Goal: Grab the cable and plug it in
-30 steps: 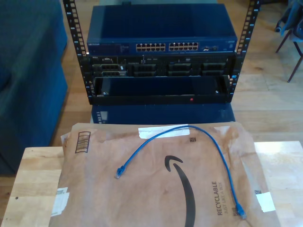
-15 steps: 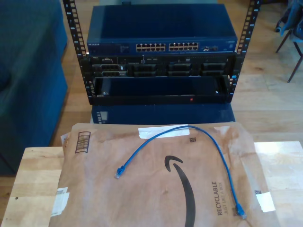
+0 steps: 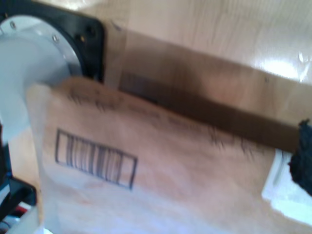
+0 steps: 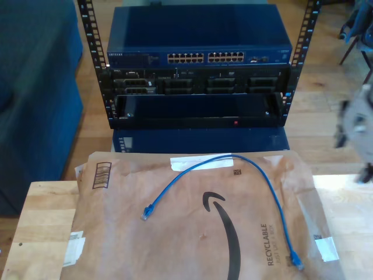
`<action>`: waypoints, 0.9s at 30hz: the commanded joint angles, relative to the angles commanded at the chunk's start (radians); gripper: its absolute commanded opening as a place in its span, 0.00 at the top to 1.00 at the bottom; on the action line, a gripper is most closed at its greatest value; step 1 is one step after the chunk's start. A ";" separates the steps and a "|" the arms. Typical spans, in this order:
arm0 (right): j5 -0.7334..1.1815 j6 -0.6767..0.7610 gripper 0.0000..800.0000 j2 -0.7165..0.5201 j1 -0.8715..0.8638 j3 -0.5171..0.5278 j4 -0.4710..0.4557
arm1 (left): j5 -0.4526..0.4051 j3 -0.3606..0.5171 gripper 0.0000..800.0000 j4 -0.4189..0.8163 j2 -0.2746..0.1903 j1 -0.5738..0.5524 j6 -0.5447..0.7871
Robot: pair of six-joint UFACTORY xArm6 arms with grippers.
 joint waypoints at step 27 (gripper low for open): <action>0.124 0.057 0.01 0.362 0.485 -0.448 0.000 | -0.003 0.015 0.00 -0.011 0.048 -0.167 -0.216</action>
